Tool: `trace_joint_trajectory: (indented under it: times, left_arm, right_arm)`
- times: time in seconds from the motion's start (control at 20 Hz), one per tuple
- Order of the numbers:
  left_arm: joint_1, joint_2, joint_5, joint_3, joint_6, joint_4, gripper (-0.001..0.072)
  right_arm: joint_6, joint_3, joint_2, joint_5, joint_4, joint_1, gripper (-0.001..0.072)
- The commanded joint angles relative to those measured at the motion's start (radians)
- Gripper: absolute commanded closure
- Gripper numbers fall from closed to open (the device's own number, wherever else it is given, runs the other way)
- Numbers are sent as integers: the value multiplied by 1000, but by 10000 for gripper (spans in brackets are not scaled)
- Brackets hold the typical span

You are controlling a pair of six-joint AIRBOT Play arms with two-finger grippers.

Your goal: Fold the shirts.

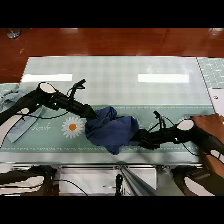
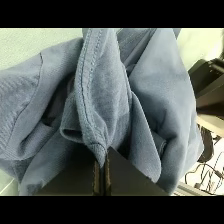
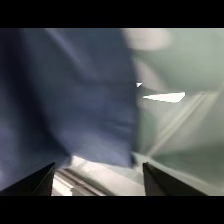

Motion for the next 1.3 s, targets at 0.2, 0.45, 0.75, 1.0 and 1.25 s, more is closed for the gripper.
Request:
trace_joint_trajectory:
  times: [0.2,0.45,0.75,1.0,1.25]
  left_arm:
    - [2,0,-3,2,-11,2,681]
    - [67,16,-60,54,-34,1,681]
    - [112,142,45,424,-123,-60,682]
    - [144,253,96,851,-284,163,682]
    - [190,464,94,994,-420,490,682]
  right_arm:
    - [-70,168,-189,-82,39,132,550]
    - [-62,307,-130,13,-63,122,692]
    - [127,911,9,178,-419,-98,693]
    - [167,1521,87,323,-645,-133,692]
    - [175,1665,278,371,-787,-133,692]
